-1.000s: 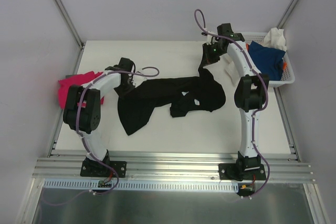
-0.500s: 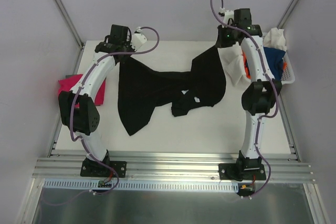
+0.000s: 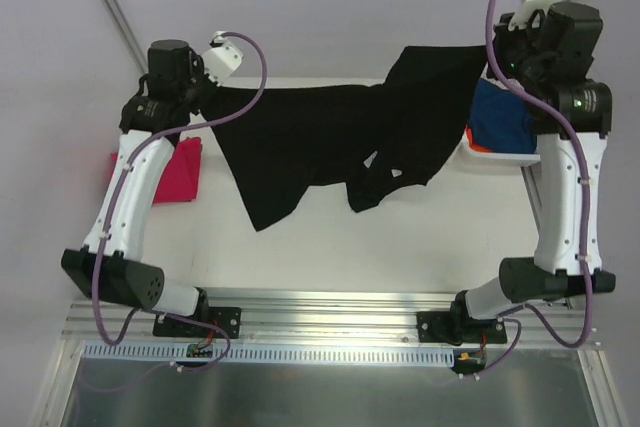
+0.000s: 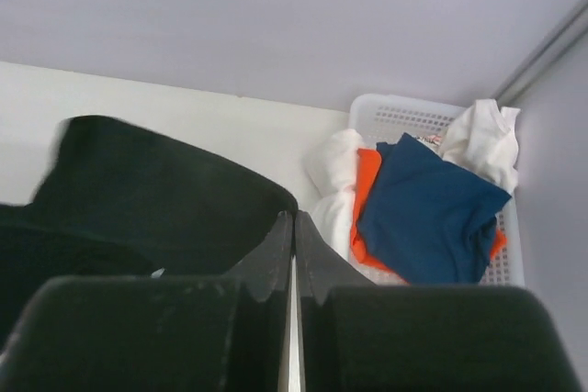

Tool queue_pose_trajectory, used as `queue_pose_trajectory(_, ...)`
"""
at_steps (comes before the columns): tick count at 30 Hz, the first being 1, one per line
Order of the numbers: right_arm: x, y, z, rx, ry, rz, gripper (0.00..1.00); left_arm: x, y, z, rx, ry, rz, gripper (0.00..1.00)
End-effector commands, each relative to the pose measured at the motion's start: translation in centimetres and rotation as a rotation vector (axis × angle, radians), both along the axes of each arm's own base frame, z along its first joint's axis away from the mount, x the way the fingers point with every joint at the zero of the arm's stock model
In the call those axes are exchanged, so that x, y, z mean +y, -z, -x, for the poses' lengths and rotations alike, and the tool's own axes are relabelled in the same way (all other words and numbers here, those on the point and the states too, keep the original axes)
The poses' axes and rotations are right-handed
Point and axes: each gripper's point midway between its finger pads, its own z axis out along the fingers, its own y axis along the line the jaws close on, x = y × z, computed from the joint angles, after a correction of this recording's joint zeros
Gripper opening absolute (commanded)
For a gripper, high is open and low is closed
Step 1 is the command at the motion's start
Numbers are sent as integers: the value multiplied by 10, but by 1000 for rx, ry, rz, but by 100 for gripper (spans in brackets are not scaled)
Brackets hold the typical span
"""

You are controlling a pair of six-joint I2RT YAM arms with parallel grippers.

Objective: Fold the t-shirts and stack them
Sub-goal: Flatten the tshirt out

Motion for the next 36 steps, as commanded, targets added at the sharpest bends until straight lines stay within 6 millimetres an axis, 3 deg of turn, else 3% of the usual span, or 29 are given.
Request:
queue_pose_trajectory(1, -8, 5, 27, 20, 41, -41, 1, 8, -62, 32, -164, -19, 28, 0)
queue_pose_trajectory(2, -5, -6, 49, -5, 16, -51, 1, 8, -70, 38, -185, -18, 32, 0)
queue_pose_trajectory(6, -12, -16, 99, -51, 12, -2, 1, 10, -116, 78, -314, 8, 20, 0)
queue_pose_trajectory(8, -17, -22, 121, -74, 13, 24, 1, 9, -131, 93, -359, 20, 16, 0)
queue_pose_trajectory(9, -19, -34, 142, -121, 15, 24, 0, 9, -137, 101, -379, 24, 16, 0)
queue_pose_trajectory(12, -22, -49, 176, -168, 19, 11, 1, 12, -163, 137, -471, 30, 18, 0)
queue_pose_trajectory(16, -32, -69, 236, -263, 77, -5, 1, 20, -186, 172, -556, 22, 60, 0)
queue_pose_trajectory(21, -60, -118, 283, -442, 250, 51, 1, 23, -211, 199, -642, 42, 75, 0)
queue_pose_trajectory(25, -82, -153, 292, -562, 361, 135, 1, 24, -242, 199, -699, 44, 70, 0)
queue_pose_trajectory(28, -92, -169, 279, -598, 406, 186, 1, 21, -252, 186, -704, 51, 34, 0)
queue_pose_trajectory(32, -97, -151, 236, -517, 397, 233, 0, 15, -232, 153, -641, 63, -27, 0)
queue_pose_trajectory(35, -94, -105, 185, -375, 336, 242, 1, 2, -189, 120, -539, 93, -35, 0)
queue_pose_trajectory(36, -92, -96, 168, -352, 316, 243, 1, -1, -164, 107, -478, 98, -43, 0)
